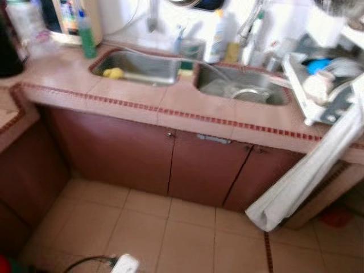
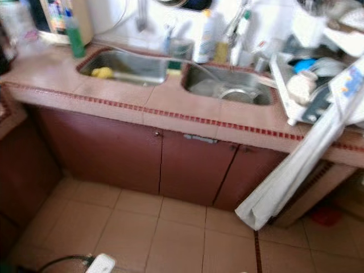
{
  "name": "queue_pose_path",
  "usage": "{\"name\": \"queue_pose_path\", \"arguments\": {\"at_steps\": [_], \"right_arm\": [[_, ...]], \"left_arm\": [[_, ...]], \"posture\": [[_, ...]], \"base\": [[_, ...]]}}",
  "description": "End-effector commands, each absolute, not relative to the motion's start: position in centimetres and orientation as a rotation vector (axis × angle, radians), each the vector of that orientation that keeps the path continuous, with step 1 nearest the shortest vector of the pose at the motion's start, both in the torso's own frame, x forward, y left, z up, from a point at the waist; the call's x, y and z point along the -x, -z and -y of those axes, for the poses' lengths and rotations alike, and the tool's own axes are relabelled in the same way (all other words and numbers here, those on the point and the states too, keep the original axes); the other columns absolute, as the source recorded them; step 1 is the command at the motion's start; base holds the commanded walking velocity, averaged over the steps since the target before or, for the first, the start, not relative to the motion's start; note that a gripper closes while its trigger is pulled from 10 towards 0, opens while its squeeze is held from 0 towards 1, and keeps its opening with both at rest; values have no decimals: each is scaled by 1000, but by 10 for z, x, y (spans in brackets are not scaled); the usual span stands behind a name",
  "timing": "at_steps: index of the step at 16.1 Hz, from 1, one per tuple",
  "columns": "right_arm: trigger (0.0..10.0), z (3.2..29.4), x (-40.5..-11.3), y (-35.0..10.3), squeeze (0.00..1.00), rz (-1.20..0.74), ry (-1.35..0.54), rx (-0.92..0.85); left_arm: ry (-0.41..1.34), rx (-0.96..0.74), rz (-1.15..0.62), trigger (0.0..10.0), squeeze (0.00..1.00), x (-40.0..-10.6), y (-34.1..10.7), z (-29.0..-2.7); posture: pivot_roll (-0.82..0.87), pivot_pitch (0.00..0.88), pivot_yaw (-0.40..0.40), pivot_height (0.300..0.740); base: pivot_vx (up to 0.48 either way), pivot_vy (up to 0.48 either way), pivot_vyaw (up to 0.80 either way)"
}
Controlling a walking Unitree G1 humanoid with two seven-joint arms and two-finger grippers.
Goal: Kitchen organization
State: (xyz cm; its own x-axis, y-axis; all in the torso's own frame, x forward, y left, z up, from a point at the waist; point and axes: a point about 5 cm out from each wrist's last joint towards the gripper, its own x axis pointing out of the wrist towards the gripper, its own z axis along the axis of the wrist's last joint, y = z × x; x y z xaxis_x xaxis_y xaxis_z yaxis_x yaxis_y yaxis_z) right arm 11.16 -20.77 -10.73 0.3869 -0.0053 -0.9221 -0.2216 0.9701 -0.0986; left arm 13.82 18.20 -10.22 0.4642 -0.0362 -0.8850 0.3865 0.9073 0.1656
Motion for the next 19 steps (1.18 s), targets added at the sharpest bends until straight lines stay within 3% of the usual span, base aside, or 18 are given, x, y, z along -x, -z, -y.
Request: {"name": "queue_pose_path", "arguments": {"at_steps": [1, 7, 13, 19], "right_arm": [[10000, 211, -107, 108, 0, -1186, -136, 223], [10000, 211, -108, 108, 0, -1192, -129, 218], [10000, 213, -108, 108, 0, -1196, -126, 218], [10000, 216, -109, 107, 0, -1199, -126, 220]], "left_arm": [[279, -354, -1058, 10000, 0, -142, 102, -177], [266, -343, -1068, 10000, 0, -142, 102, -177], [267, -325, -1037, 10000, 0, -159, 97, -159], [243, -320, -1052, 10000, 0, -153, 98, -176]], "posture": [[-22, 0, -38, 740], [-24, 0, -42, 740], [-23, 2, -54, 740], [-20, 13, -66, 740]], "base": [[0, 0, 0], [0, 0, 0], [0, 0, 0], [0, 0, 0]]}}
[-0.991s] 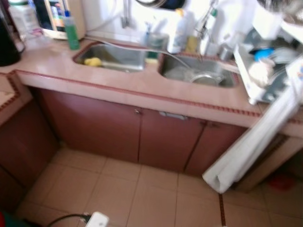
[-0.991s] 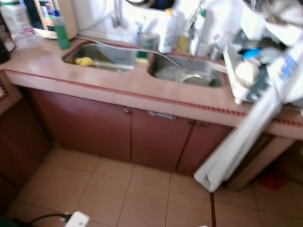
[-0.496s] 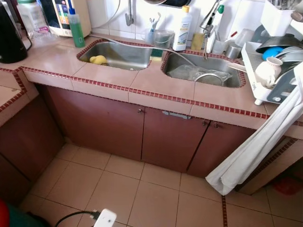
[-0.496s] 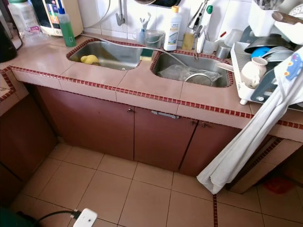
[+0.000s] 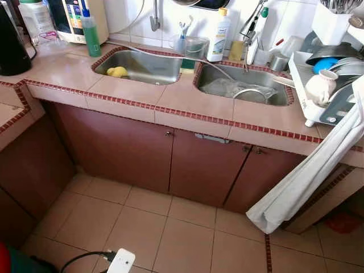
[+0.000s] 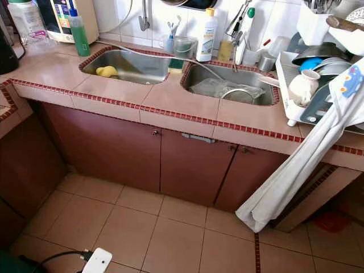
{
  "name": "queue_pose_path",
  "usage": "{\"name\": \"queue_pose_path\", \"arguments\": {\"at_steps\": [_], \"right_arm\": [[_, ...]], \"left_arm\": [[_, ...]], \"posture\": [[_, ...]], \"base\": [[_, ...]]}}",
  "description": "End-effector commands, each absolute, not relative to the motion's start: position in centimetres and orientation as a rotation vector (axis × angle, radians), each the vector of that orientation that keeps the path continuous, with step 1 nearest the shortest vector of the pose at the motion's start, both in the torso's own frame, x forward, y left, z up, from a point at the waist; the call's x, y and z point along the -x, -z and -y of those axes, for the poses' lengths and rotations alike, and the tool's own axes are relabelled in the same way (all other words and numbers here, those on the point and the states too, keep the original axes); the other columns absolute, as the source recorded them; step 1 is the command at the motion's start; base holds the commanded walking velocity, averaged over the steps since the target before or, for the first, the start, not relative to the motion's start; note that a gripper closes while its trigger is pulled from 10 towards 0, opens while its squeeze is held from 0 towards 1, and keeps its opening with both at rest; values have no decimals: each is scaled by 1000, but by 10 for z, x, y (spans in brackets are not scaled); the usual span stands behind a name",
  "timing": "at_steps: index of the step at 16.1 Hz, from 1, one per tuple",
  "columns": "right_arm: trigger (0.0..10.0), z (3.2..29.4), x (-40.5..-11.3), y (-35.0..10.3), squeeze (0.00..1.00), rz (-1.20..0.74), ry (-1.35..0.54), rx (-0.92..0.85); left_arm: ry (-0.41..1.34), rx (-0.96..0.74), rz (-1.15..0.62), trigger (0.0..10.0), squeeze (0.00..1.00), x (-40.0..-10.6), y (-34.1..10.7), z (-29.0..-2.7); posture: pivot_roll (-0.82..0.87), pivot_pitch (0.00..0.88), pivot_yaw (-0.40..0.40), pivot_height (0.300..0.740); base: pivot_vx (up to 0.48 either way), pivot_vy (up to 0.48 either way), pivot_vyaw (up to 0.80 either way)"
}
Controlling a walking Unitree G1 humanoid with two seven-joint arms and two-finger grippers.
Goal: Kitchen organization
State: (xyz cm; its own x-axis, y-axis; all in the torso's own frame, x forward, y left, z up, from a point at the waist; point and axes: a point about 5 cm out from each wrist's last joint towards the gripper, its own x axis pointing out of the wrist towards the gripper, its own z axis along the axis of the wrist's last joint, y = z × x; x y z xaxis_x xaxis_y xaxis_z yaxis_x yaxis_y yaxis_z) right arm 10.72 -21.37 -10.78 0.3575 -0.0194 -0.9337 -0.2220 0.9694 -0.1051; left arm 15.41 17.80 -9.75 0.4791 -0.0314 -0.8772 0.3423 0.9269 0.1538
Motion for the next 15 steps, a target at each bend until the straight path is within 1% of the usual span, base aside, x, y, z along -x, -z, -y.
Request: {"name": "queue_pose_path", "arguments": {"at_steps": [1, 4, 8, 15], "right_arm": [[10000, 216, -109, 107, 0, -1199, -127, 220], [10000, 216, -109, 107, 0, -1198, -126, 220], [10000, 217, -109, 107, 0, -1198, -126, 219], [10000, 217, -107, 107, 0, -1202, -123, 214]], "left_arm": [[240, -320, -1055, 10000, 0, -152, 98, -177], [233, -308, -1070, 10000, 0, -147, 101, -175], [226, -305, -1079, 10000, 0, -143, 102, -175], [226, -297, -1086, 10000, 0, -142, 103, -173]], "posture": [[-21, 14, -67, 740], [-21, 20, -68, 740], [-23, 24, -70, 740], [-25, 23, -70, 740]], "base": [[0, 0, 0], [0, 0, 0], [0, 457, 0], [0, 0, 0]]}}
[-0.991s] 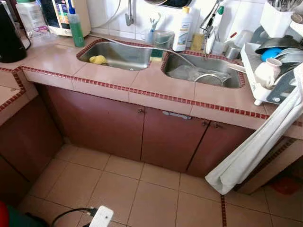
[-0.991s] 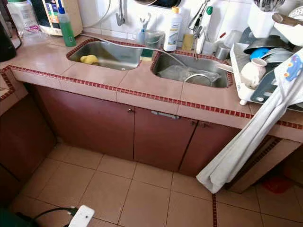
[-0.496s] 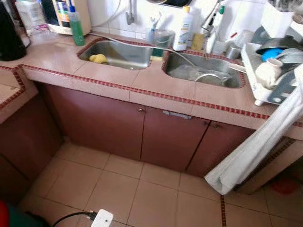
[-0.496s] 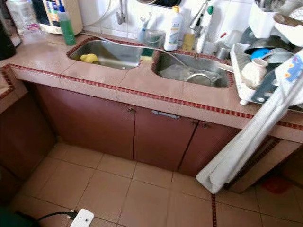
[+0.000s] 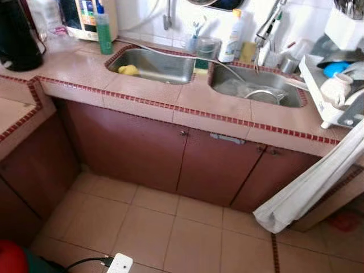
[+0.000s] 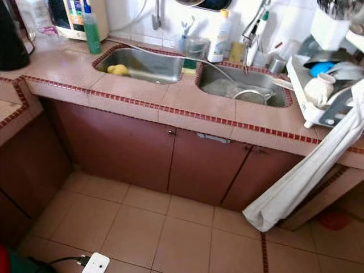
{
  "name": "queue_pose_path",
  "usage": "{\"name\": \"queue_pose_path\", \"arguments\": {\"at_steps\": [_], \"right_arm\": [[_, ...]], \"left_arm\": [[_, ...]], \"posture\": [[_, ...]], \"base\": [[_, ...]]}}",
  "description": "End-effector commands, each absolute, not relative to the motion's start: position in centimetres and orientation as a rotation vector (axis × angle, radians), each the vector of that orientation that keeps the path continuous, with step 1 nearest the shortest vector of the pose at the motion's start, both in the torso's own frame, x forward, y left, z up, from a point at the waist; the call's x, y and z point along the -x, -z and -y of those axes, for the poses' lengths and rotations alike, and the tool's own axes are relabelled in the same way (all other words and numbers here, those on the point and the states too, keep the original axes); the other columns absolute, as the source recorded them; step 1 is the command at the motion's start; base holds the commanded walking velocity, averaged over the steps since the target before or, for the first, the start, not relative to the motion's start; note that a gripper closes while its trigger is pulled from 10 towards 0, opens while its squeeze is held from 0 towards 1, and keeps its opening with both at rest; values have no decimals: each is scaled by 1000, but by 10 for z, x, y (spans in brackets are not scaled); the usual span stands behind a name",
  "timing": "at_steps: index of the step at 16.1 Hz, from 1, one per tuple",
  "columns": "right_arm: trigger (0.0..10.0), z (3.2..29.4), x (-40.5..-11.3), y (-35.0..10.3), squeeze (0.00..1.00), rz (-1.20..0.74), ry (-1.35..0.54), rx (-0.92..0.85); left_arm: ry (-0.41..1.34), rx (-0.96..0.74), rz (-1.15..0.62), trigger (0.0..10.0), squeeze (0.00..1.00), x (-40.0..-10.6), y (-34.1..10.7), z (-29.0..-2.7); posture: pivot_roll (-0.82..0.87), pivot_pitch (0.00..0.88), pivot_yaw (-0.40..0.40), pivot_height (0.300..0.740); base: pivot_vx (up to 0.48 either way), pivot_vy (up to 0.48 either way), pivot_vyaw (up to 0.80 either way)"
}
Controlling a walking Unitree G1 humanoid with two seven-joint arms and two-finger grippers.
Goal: Kitchen organization
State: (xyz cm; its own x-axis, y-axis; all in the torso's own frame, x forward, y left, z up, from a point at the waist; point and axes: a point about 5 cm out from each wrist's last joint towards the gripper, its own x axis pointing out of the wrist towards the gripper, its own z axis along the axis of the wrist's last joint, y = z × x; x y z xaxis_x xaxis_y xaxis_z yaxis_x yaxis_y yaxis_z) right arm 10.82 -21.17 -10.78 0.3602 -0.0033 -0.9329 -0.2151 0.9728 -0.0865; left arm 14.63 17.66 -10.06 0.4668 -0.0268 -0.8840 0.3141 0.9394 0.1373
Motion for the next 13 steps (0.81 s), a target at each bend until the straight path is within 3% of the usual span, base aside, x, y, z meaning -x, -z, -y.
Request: {"name": "queue_pose_path", "arguments": {"at_steps": [1, 8, 13], "right_arm": [[10000, 217, -107, 107, 0, -1202, -123, 214], [10000, 218, -105, 107, 0, -1203, -127, 213], [10000, 219, -105, 107, 0, -1203, -128, 214]], "left_arm": [[227, -297, -1089, 10000, 0, -140, 103, -174], [249, -316, -1095, 10000, 0, -134, 105, -173], [230, -285, -1103, 10000, 0, -131, 106, -173]], "posture": [[-25, 21, -70, 740], [-22, 18, -72, 740], [-22, 23, -73, 740]], "base": [[0, 0, 0], [0, 0, 0], [0, -359, 0]]}}
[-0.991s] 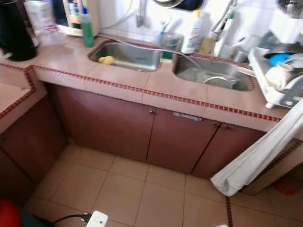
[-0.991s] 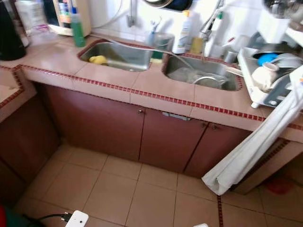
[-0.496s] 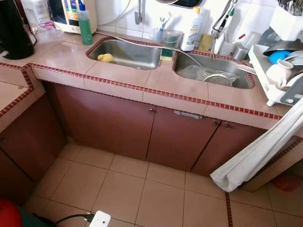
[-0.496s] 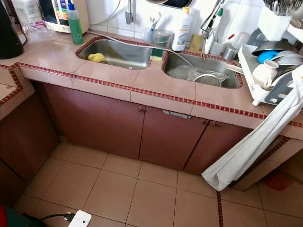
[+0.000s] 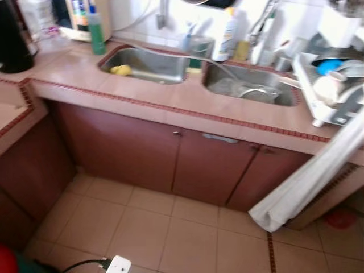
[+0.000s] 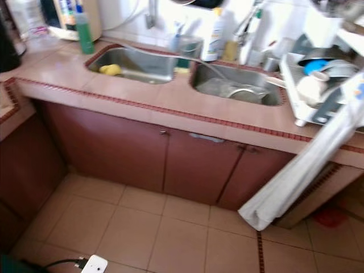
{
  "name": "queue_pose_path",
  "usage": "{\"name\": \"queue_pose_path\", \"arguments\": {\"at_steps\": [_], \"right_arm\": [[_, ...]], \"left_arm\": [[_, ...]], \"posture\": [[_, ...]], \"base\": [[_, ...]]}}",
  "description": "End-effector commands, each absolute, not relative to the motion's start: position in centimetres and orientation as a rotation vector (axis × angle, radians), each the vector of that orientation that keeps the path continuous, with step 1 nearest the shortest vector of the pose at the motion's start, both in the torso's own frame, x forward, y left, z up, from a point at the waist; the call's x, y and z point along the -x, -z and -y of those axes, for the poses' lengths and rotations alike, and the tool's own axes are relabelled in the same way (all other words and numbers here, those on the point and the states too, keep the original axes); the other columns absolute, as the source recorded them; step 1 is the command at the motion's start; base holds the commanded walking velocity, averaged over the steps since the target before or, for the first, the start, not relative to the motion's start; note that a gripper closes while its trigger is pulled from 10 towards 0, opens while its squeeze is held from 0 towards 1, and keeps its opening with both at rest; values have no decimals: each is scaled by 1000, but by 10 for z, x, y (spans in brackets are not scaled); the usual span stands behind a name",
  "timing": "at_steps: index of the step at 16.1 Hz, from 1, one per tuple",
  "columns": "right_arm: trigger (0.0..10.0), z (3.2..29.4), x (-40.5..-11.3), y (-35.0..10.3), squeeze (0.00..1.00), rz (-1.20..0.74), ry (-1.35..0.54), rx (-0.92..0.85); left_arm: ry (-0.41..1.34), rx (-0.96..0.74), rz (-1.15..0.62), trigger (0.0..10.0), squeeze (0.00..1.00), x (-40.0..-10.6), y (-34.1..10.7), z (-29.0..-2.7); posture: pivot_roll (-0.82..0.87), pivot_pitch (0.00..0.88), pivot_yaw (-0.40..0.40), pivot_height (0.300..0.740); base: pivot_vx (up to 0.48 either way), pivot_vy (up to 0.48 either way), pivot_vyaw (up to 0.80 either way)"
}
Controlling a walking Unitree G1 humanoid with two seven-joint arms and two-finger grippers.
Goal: Kitchen organization
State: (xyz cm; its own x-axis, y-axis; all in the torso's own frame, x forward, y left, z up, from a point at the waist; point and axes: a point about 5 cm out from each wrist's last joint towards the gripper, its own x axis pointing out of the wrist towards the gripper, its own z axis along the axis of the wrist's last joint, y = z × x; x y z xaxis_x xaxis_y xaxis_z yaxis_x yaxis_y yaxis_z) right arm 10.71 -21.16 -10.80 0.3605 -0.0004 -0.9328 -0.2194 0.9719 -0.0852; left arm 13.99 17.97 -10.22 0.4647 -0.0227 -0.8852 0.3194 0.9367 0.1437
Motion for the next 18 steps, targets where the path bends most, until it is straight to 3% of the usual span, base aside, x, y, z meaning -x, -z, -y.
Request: {"name": "queue_pose_path", "arguments": {"at_steps": [1, 18], "right_arm": [[10000, 219, -105, 107, 0, -1204, -128, 214], [10000, 219, -107, 107, 0, -1200, -143, 225]], "left_arm": [[231, -288, -1105, 10000, 0, -131, 106, -173], [252, -314, -1107, 10000, 0, -131, 106, -172]], "posture": [[-22, 23, -73, 740], [-26, 9, -75, 740]], "base": [[0, 0, 0], [0, 0, 0]]}}
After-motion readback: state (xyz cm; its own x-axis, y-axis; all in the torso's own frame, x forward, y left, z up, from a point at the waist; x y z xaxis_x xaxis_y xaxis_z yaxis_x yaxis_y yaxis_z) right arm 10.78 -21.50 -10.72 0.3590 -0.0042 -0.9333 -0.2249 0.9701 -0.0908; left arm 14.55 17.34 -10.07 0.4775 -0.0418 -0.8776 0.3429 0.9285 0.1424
